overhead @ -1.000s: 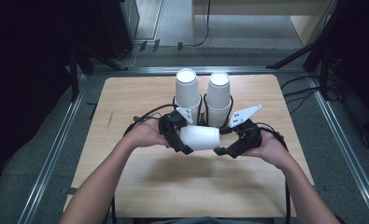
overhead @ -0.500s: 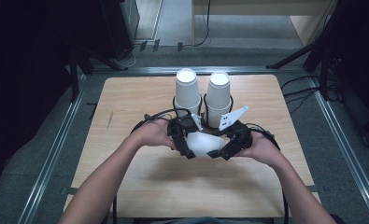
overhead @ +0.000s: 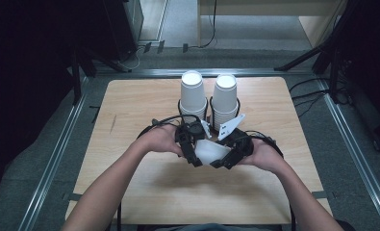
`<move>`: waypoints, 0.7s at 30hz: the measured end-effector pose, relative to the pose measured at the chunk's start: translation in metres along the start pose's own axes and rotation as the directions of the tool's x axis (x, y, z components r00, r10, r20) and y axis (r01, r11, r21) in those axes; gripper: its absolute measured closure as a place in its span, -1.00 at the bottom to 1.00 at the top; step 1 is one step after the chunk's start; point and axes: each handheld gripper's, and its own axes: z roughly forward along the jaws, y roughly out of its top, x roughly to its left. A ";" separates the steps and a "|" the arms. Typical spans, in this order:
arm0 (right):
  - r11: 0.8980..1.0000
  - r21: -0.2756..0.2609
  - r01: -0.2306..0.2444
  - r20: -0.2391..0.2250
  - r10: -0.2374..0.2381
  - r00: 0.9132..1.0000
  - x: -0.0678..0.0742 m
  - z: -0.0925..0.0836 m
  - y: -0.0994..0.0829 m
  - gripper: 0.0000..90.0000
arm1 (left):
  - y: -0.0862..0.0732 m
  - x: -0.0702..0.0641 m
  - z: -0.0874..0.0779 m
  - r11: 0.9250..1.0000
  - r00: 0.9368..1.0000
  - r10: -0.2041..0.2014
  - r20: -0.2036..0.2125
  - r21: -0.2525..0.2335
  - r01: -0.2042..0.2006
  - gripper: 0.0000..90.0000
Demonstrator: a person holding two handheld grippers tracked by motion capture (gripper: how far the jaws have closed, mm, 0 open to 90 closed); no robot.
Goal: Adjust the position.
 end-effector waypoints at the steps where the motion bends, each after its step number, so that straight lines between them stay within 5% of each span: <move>1: 1.000 0.007 0.000 -0.004 0.000 1.000 0.000 0.001 0.000 -0.52 | 0.000 0.000 -0.001 1.000 1.000 0.002 0.000 0.000 -0.002 -0.74; 9: 1.000 0.007 0.006 0.008 -0.006 1.000 0.001 0.000 0.001 -0.49 | 0.000 0.000 -0.002 1.000 1.000 0.011 -0.009 -0.001 -0.011 -0.75; 10: 1.000 0.005 0.009 0.015 -0.009 1.000 0.001 -0.001 0.001 -0.49 | 0.000 -0.002 -0.003 0.999 0.999 0.031 -0.040 -0.020 -0.032 -0.79; 16: 1.000 -0.014 0.017 0.036 -0.016 0.999 0.002 -0.005 0.001 -0.50 | -0.004 -0.004 -0.008 0.995 0.997 0.020 -0.071 -0.098 -0.027 -1.00; 21: 0.999 -0.042 0.025 0.046 -0.023 0.999 0.002 -0.012 0.000 -0.51 | -0.009 -0.004 -0.015 0.982 0.999 0.000 -0.047 -0.188 -0.009 -1.00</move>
